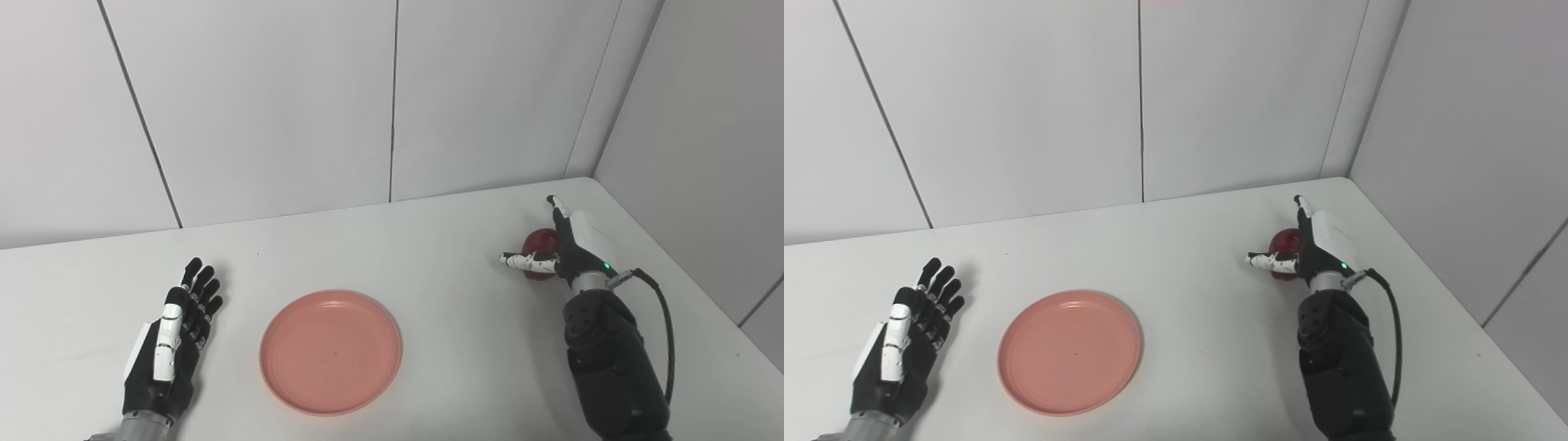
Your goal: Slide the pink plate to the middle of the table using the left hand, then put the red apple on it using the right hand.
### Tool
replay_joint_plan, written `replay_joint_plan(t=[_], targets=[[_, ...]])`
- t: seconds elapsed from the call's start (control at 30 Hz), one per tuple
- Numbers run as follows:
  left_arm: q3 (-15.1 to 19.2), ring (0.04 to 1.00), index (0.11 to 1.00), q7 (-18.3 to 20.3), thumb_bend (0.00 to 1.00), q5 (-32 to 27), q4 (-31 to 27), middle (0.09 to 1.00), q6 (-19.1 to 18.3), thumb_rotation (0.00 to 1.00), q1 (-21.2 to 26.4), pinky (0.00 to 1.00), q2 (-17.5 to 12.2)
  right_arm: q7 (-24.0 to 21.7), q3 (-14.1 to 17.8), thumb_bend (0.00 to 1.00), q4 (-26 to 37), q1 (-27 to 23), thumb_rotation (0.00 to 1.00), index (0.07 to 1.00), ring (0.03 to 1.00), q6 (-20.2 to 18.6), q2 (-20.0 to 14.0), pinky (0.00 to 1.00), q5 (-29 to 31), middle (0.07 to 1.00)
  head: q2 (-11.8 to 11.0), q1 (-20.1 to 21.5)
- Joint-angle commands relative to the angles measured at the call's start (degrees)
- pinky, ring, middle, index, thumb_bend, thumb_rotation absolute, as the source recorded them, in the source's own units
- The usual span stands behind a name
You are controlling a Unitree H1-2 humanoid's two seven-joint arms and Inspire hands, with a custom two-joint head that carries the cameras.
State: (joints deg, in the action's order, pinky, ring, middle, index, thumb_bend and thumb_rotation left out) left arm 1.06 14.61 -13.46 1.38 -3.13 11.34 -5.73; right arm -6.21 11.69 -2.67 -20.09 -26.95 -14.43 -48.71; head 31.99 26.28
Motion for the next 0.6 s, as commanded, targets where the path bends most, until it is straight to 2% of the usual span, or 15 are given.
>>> replay_joint_plan(t=[0.0,0.13,0.23,0.27,0.3,0.33,0.37,0.4,0.47,0.5,0.57], targets=[[0.0,1.0,1.0,0.43,0.58,-0.94,-1.91,1.0,0.7,1.0,1.42,1.0,-0.09,2.43,0.5,0.86,1.28,-2.46,0.18,0.861,0.769,0.04,-0.66,0.62,0.42,0.845,0.02,0.01],[0.01,1.0,1.0,0.52,0.58,-1.02,-1.77,1.0,0.82,1.0,1.47,1.0,-0.08,3.25,0.01,0.82,0.85,-2.34,0.1,0.798,0.67,0.05,-0.94,0.53,0.49,0.767,0.03,-0.12],[0.08,1.0,1.0,0.46,0.59,-1.09,-1.75,1.0,0.86,1.0,1.49,1.0,0.01,3.77,-0.4,0.79,0.48,-2.24,0.05,0.757,0.649,0.05,-1.29,0.53,0.9,0.736,0.05,-0.18],[0.06,1.0,1.0,0.52,0.59,-1.06,-1.72,1.0,0.92,1.0,1.51,1.0,-0.05,4.45,-0.23,0.77,0.42,-2.23,0.02,0.726,0.539,0.07,-1.13,0.42,1.66,0.67,0.05,-0.18],[0.03,1.0,1.0,0.55,0.59,-1.02,-1.72,1.0,0.92,1.0,1.54,1.0,-0.1,5.1,-0.08,0.76,0.32,-2.23,0.02,0.722,0.523,0.08,-0.96,0.4,2.27,0.66,-0.02,-0.17],[0.01,1.0,1.0,0.55,0.59,-0.98,-1.73,1.0,0.91,1.0,1.58,1.0,-0.11,5.82,-0.05,0.67,0.09,-2.25,0.01,0.71,0.466,0.09,-0.85,0.35,2.69,0.577,-0.02,-0.17],[-0.01,1.0,1.0,0.59,0.59,-0.98,-1.68,1.0,0.97,1.0,1.63,1.0,-0.11,6.42,-0.08,0.62,-0.13,-2.26,0.0,0.698,0.364,0.09,-0.78,0.27,2.93,0.527,0.04,-0.23],[0.02,1.0,1.0,0.63,0.59,-1.09,-1.62,1.0,1.04,1.0,1.67,1.0,-0.07,6.9,-0.19,0.58,-0.37,-2.28,0.0,0.686,0.317,0.07,-0.78,0.24,2.94,0.498,0.04,-0.23],[0.04,1.0,1.0,0.7,0.58,-1.23,-1.62,1.0,0.91,1.0,1.71,1.0,-0.04,7.69,-0.53,0.54,-0.54,-2.23,0.0,0.662,0.379,0.08,-0.94,0.3,3.27,0.521,0.04,-0.23],[0.03,1.0,1.0,0.71,0.59,-1.25,-1.65,1.0,0.82,1.0,1.72,1.0,-0.05,8.0,-0.69,0.53,-0.55,-2.19,0.0,0.642,0.401,0.09,-1.04,0.36,3.51,0.523,0.04,-0.23],[-0.07,1.0,1.0,0.61,0.59,-0.9,-1.71,1.0,0.79,1.0,1.76,1.0,-0.1,9.19,-0.99,0.51,-0.55,-2.02,0.0,0.576,0.384,0.49,-1.31,0.37,4.69,0.486,0.04,-0.23]])
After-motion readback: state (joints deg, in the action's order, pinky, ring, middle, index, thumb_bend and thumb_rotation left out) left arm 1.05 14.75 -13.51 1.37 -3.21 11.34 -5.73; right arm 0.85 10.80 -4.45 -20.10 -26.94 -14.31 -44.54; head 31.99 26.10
